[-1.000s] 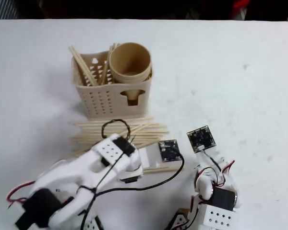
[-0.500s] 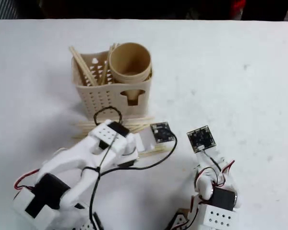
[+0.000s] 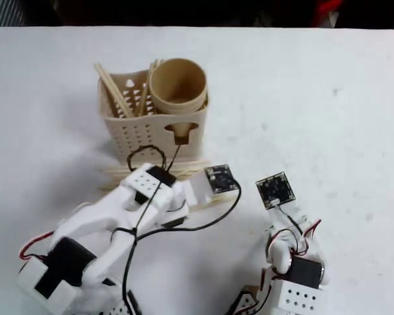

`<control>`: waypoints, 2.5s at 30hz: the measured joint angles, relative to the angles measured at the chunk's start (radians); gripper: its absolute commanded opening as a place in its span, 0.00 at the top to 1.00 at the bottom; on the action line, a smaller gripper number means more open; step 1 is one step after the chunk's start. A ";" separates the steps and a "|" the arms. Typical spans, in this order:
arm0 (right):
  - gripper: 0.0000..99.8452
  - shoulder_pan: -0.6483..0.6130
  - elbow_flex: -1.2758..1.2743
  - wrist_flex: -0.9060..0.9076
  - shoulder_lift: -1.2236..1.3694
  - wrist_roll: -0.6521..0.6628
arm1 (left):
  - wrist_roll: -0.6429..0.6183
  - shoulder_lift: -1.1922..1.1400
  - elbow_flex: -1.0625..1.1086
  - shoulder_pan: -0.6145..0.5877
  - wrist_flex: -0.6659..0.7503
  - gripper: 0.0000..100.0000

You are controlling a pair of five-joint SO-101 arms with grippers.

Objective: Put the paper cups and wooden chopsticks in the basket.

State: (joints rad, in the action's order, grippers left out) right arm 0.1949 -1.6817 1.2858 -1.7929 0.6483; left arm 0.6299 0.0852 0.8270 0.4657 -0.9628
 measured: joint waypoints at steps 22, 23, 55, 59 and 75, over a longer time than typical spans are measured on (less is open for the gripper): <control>0.97 0.000 0.000 0.000 0.000 0.000 | -0.051 0.288 0.107 -0.034 0.052 0.93; 0.97 0.000 0.000 0.000 0.000 0.000 | -0.051 0.288 0.115 -0.034 0.068 0.92; 0.97 0.000 0.000 0.000 0.000 0.000 | -0.097 0.178 0.110 -0.077 0.226 0.86; 0.97 0.000 0.000 0.000 0.000 0.000 | -0.097 0.140 0.101 -0.077 0.229 0.86; 0.97 0.000 0.000 0.000 0.000 0.000 | -0.098 -0.006 -0.034 -0.074 0.181 0.96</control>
State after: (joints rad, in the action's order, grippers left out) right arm 0.1949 -1.6817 1.2858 -1.7929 0.6483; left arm 0.5317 0.0790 0.7933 0.3920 -0.7818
